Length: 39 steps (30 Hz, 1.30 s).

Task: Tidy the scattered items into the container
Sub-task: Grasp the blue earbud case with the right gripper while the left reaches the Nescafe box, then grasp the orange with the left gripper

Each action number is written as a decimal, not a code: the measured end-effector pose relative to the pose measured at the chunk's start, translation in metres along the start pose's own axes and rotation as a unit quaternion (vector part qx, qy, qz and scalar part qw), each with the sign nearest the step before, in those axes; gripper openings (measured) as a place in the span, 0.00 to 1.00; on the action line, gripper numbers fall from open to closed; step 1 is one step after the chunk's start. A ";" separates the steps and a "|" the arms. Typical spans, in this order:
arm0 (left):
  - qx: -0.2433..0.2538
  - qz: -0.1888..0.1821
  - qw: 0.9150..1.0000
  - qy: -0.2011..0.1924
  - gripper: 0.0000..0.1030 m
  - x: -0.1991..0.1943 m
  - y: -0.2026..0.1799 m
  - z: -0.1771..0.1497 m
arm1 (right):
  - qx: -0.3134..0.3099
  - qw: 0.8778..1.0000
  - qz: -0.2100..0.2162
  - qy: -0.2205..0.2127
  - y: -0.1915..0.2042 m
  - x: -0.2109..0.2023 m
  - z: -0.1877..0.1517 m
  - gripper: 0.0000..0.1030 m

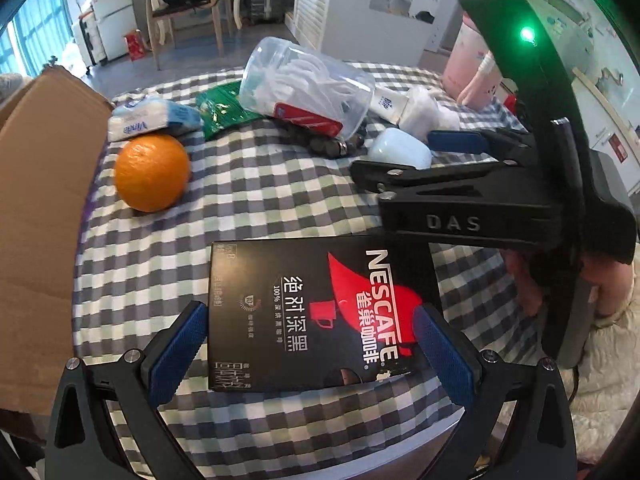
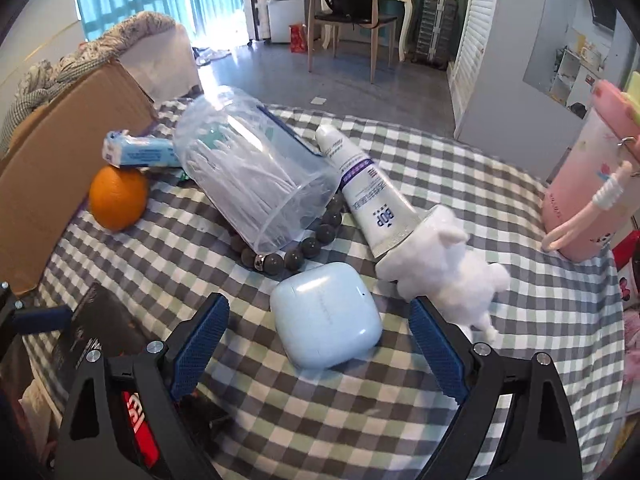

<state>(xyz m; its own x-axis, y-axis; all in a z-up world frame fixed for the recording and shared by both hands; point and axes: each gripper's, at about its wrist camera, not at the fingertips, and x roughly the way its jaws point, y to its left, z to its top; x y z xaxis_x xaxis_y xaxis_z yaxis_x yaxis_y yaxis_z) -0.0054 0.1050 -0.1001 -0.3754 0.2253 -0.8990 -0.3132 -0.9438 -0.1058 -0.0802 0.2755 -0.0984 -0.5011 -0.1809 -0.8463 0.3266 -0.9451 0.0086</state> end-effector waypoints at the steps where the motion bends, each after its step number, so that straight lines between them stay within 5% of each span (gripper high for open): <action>1: 0.000 -0.001 1.000 0.000 1.00 0.000 0.000 0.001 | 0.000 1.000 -0.001 0.002 0.000 0.002 0.000 0.88; 15: 0.034 -0.043 0.998 0.012 1.00 -0.003 -0.016 -0.010 | -0.009 1.000 -0.007 0.008 0.003 0.015 0.007 0.88; 16: 0.029 -0.050 0.998 0.015 1.00 -0.002 -0.014 -0.010 | -0.010 1.000 -0.006 0.007 0.002 0.014 0.006 0.84; 18: 0.011 -0.068 0.997 0.023 0.99 0.001 -0.007 -0.010 | -0.009 1.000 -0.008 -0.002 0.002 0.010 0.007 0.60; 20: -0.008 -0.078 0.997 0.025 0.93 0.000 0.001 -0.011 | 0.004 1.000 -0.002 -0.001 -0.003 0.007 0.008 0.54; 25: -0.045 -0.087 0.995 0.012 0.54 -0.013 0.022 -0.010 | 0.018 1.000 0.020 -0.009 -0.005 0.000 0.004 0.54; 34: -0.039 -0.062 0.997 -0.007 0.24 -0.029 0.029 -0.010 | 0.015 0.999 0.030 -0.033 0.007 -0.024 0.007 0.53; 38: -0.036 0.002 0.999 -0.039 0.30 -0.030 0.048 0.006 | 0.012 0.999 0.029 -0.039 0.012 -0.032 0.005 0.53; 39: -0.037 0.021 0.998 -0.051 0.47 -0.033 0.054 0.009 | 0.011 0.999 0.029 -0.040 0.012 -0.034 0.004 0.53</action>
<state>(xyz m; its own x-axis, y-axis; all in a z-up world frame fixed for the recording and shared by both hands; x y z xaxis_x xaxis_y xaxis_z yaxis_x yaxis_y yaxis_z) -0.0182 0.0492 -0.0726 -0.4752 0.2044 -0.8558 -0.2310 -0.9675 -0.1028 -0.0622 0.2690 -0.0672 -0.5447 -0.2568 -0.7984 0.3401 -0.9378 0.0696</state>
